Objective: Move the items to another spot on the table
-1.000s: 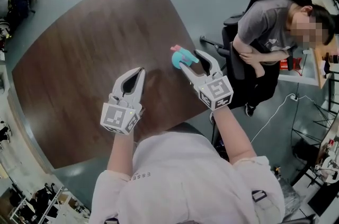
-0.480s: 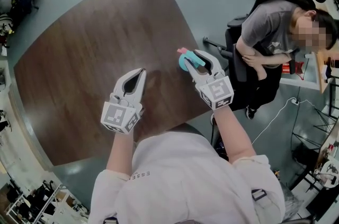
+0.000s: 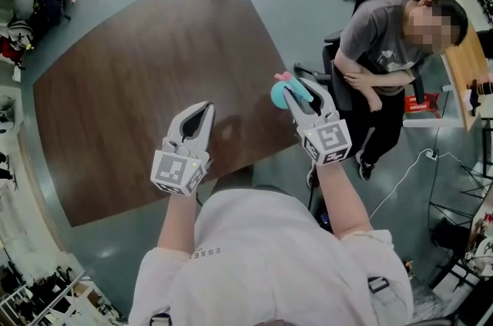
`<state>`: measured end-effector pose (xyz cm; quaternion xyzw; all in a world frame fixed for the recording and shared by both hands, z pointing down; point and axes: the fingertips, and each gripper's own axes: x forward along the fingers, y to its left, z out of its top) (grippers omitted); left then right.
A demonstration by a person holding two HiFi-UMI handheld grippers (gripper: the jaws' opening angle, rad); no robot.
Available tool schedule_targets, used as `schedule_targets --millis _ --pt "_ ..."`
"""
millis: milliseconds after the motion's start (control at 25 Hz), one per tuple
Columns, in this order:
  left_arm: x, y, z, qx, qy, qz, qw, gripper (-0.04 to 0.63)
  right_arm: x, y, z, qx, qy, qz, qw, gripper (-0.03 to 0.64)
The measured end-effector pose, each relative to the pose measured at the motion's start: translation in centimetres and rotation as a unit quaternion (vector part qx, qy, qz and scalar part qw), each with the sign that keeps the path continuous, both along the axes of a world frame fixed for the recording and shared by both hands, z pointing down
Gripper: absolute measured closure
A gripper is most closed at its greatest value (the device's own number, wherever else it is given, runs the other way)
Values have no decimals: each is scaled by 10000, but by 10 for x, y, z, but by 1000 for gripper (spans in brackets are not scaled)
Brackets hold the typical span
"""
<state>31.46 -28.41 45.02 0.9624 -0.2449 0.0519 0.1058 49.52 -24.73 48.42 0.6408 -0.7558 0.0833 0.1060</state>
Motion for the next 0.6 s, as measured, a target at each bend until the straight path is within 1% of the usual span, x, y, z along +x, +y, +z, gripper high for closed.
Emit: schedule_targets --millis 120,280,400,600 --pt "-14 31 -10 164 10 -121 9998 578 -13 31 -7 21 -13 -66 10000 478" --pt "-28 75 -21 274 81 -355 9990 578 -24 77 -11 64 -64 -242 9997 477" --pt "-40 112 -23 323 113 -550 9979 578 -29 110 -11 42 -223 -306 9993 479" --pt "-80 163 -31 320 60 -1033 9941 578 -59 147 -15 59 -608 -610 9963 479"
